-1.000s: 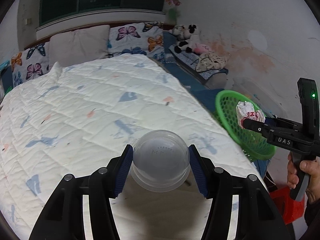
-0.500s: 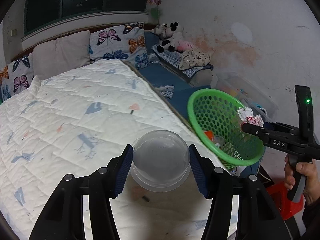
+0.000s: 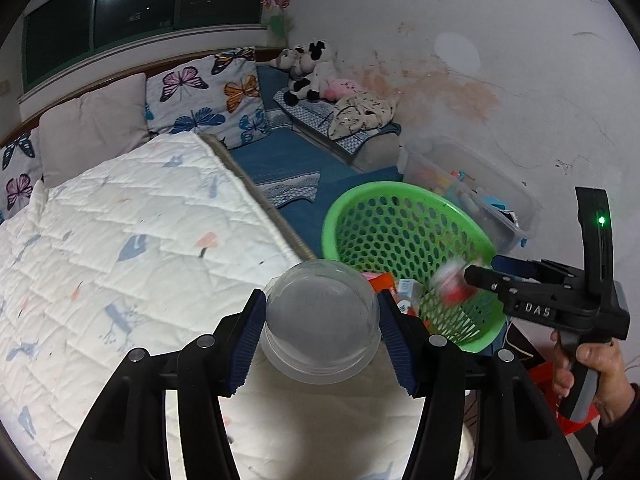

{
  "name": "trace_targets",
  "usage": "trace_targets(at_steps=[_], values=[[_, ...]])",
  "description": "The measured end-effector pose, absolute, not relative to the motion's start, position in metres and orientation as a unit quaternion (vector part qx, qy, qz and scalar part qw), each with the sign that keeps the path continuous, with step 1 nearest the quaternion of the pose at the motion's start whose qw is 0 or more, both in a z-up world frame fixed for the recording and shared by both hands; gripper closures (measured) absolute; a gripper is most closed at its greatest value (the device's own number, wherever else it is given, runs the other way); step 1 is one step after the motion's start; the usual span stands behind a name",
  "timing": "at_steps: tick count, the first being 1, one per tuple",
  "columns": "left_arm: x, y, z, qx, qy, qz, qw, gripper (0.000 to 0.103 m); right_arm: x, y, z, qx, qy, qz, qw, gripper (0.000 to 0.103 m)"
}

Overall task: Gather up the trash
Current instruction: 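Carry the bag into the green wastebasket and release it with the right gripper while the left carries the cup, then lower the clear cup into the wastebasket and open the left gripper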

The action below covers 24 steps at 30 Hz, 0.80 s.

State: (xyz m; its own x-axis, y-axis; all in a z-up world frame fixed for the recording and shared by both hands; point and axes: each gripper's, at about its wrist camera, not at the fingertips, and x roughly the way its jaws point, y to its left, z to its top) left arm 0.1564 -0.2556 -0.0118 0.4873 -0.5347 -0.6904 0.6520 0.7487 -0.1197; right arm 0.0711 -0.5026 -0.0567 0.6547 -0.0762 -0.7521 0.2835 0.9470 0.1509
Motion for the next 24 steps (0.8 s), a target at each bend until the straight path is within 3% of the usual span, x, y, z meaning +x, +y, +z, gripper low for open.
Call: trace_targets(at_steps=[24], values=[[0.159, -0.348, -0.036, 0.083, 0.403, -0.382, 0.828, 0.048, 0.026, -0.511, -0.058, 0.137, 0.392, -0.109, 0.903, 0.037]])
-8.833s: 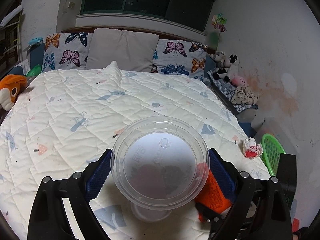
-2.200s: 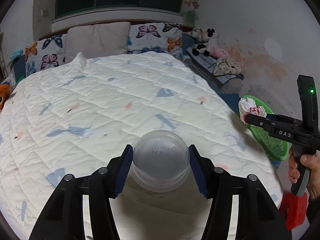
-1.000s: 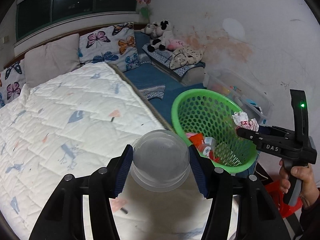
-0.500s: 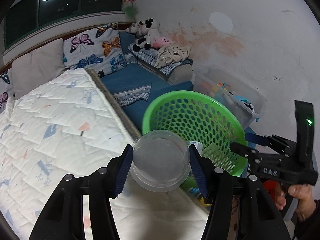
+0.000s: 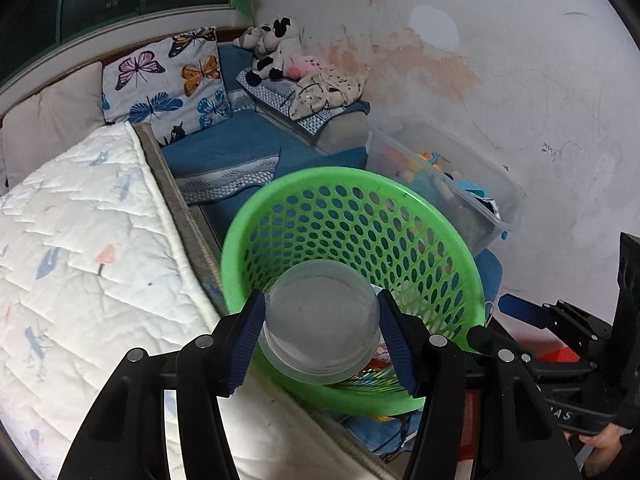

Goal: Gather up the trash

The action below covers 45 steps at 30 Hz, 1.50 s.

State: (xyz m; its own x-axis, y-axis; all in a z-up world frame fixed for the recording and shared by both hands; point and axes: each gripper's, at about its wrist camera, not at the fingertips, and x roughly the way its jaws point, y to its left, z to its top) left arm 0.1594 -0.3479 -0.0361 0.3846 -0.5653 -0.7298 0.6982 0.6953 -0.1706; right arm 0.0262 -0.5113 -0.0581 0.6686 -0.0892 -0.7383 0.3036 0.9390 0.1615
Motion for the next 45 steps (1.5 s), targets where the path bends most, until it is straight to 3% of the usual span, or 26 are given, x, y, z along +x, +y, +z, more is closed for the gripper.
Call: trace_targets(at_steps=[4, 7, 16, 24, 27, 45], values=[[0.161, -0.354, -0.043, 0.077, 0.412, -0.386, 0.822, 0.045, 0.025, -0.511, -0.062, 0.140, 0.394, -0.107, 0.902, 0.037], [0.159, -0.356, -0.045, 0.074, 0.411, -0.387, 0.822, 0.036, 0.023, -0.510, -0.065, 0.142, 0.394, -0.107, 0.902, 0.037], [0.153, -0.335, -0.034, 0.084, 0.393, -0.378, 0.834, 0.036, 0.022, -0.495, -0.059, 0.131, 0.388, -0.097, 0.907, 0.037], [0.149, -0.285, -0.022, 0.083, 0.379, -0.346, 0.855, 0.036, 0.027, -0.466, -0.048, 0.118, 0.379, -0.072, 0.915, 0.036], [0.149, -0.264, -0.020, 0.079, 0.372, -0.326, 0.865, 0.027, 0.029, -0.452, -0.044, 0.113, 0.375, -0.064, 0.918, 0.033], [0.139, -0.136, -0.007, 0.059, 0.332, -0.211, 0.917, 0.014, 0.046, -0.360, -0.029, 0.057, 0.355, -0.018, 0.933, 0.020]])
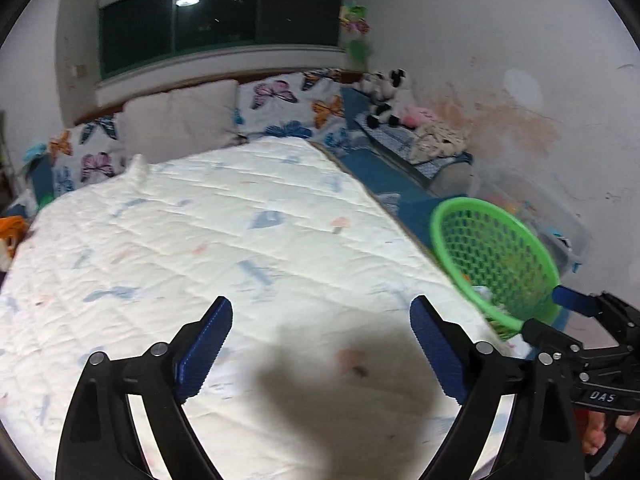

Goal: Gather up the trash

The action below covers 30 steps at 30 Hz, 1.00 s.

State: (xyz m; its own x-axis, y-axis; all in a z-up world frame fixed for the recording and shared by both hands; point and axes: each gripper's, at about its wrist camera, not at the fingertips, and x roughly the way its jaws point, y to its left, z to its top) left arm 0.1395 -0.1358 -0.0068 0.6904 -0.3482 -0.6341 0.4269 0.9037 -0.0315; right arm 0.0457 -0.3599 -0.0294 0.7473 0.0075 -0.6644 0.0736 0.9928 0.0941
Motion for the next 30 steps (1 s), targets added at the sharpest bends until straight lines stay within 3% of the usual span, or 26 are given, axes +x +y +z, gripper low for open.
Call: trace_targets(at_steps=[14, 30], values=[[0.120, -0.088, -0.009, 0.052, 0.313, -0.150, 0.936, 0.009, 0.055, -0.318, -0.031, 0.041, 0.335, -0.007, 0.941, 0.013], [0.110, -0.056, -0.011, 0.035, 0.308, -0.101, 0.945, 0.009, 0.063, -0.290, -0.037, 0.054, 0.334, 0.013, 0.941, 0.011]])
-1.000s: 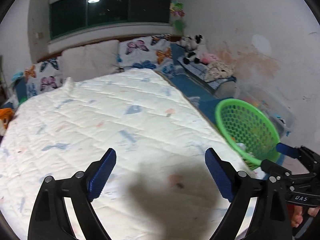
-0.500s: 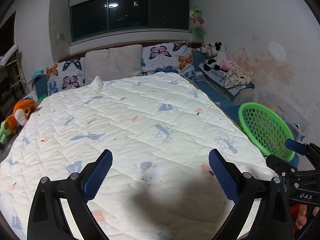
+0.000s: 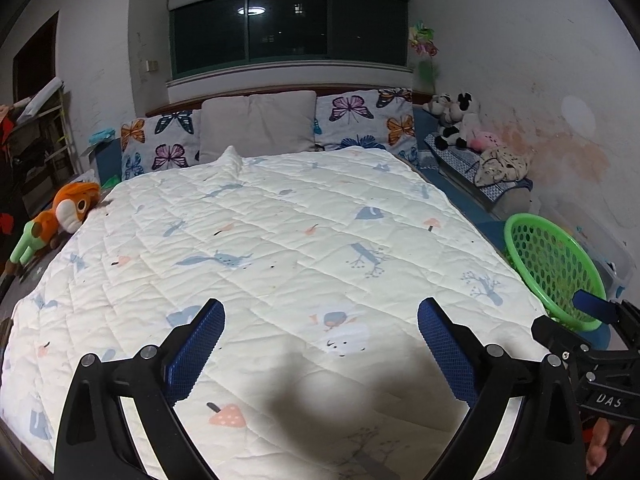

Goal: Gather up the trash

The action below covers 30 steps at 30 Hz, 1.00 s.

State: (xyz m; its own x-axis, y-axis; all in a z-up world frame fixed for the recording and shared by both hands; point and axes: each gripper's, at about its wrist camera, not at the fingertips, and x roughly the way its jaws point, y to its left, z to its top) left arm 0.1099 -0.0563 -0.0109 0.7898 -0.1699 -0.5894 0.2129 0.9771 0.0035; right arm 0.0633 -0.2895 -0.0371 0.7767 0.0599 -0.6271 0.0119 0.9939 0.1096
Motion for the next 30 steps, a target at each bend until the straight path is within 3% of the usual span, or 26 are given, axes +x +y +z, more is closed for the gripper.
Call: trace_targets(at_steps=[30], values=[[0.107, -0.038, -0.013, 0.021, 0.311, -0.073, 0.947, 0.009, 0.065, -0.274, -0.043, 0.057, 0.334, 0.029, 0.940, 0.011]])
